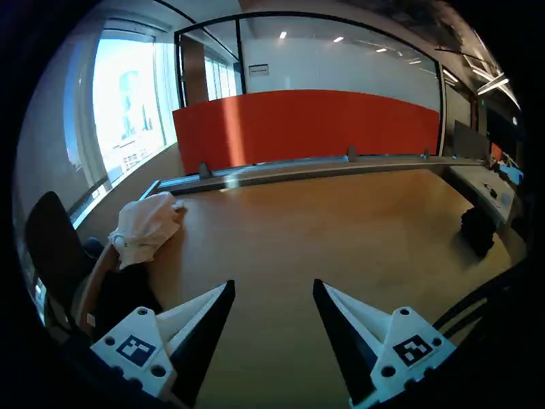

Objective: Fold towel

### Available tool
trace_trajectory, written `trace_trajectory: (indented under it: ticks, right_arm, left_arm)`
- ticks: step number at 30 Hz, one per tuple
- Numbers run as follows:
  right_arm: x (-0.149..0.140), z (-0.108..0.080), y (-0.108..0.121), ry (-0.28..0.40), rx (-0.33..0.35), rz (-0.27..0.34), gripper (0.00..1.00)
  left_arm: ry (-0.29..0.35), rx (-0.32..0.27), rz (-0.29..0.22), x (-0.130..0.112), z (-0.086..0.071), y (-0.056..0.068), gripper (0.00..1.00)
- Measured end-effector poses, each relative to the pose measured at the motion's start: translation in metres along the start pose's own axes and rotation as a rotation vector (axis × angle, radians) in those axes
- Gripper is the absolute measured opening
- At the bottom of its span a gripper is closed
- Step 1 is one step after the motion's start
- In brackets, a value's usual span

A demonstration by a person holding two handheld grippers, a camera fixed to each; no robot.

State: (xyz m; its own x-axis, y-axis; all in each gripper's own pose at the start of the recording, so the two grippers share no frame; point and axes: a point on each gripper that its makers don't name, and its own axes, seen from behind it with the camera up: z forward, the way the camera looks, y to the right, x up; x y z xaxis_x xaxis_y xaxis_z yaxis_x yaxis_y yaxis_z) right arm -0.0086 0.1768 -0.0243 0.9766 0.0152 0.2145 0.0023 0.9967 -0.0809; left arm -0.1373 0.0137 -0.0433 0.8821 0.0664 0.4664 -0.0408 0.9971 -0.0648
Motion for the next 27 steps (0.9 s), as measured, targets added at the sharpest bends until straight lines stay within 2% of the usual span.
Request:
trace_trajectory:
  ticks: [6,12,21,27]
  right_arm:
    - [0.015,0.001,-0.005,0.047,0.000,0.036,0.94]
    - [0.027,-0.001,-0.019,0.067,0.015,0.046,0.94]
    - [0.050,-0.003,-0.059,0.104,0.055,0.038,0.94]
    - [0.068,-0.005,-0.090,0.133,0.074,0.016,0.94]
  left_arm:
    - [0.062,-0.004,-0.021,0.021,0.002,0.000,0.84]
    - [0.142,0.024,-0.045,0.047,0.001,-0.012,0.84]
    - [0.265,0.020,-0.144,0.088,-0.004,-0.023,0.84]
    - [0.318,0.017,-0.156,0.110,-0.008,-0.029,0.84]
